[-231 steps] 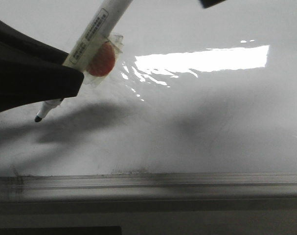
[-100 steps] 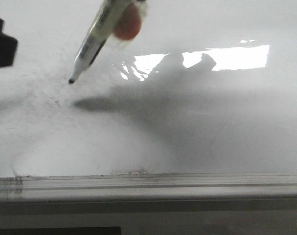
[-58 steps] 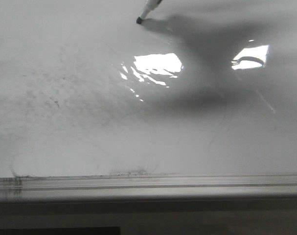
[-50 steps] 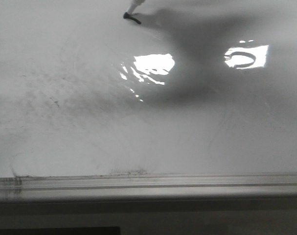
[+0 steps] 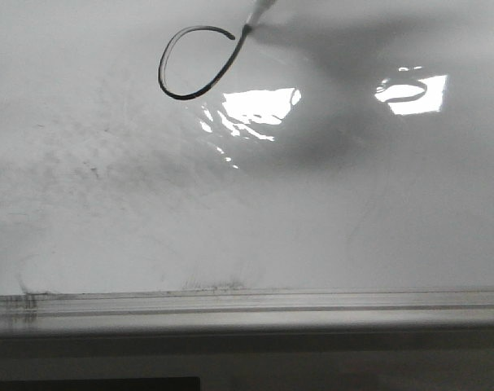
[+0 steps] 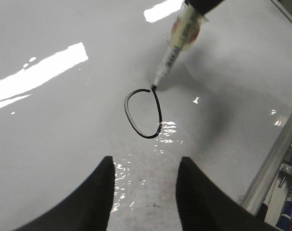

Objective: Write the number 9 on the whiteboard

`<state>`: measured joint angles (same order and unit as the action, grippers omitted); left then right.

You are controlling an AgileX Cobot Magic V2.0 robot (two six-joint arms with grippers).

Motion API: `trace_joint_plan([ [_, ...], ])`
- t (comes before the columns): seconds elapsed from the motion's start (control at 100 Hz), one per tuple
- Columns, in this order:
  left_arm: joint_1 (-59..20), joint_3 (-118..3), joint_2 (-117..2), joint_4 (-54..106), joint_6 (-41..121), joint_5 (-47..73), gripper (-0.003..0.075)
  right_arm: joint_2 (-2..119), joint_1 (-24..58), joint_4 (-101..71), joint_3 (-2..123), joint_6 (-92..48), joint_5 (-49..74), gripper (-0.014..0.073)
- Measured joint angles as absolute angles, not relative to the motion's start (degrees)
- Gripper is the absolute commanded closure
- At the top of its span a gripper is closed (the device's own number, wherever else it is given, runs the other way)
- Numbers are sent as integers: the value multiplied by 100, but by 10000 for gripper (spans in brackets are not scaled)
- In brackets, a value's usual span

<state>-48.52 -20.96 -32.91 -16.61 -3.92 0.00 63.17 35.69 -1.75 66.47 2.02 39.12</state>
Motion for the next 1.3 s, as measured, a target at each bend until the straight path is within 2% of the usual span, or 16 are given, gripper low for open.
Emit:
trace_joint_plan([
  [0.17,-4852,-2096,-3291,-1661,-396,0,436,6378,3570,-366,6620,225,4049,657],
  [0.43,-4852,-2096,-3365,-1661,-405,-50,435,6213,3975,-1031,5358,500,3995,657],
  [0.75,-5369,-2096,-4581,-1724,-405,-932,394,6166,4822,-941,5577,607,3427,657],
  [1.09,-5466,-2096,-5489,-1762,-405,-1575,400,6445,5055,-1214,5577,646,3270,657],
  [1.18,-5480,-2096,-5523,-1762,-405,-1586,434,6445,5080,-1289,5577,646,3263,657],
  [1.3,-5480,-2096,-5534,-1773,-405,-1586,556,6445,5080,-1371,5577,646,3221,657],
])
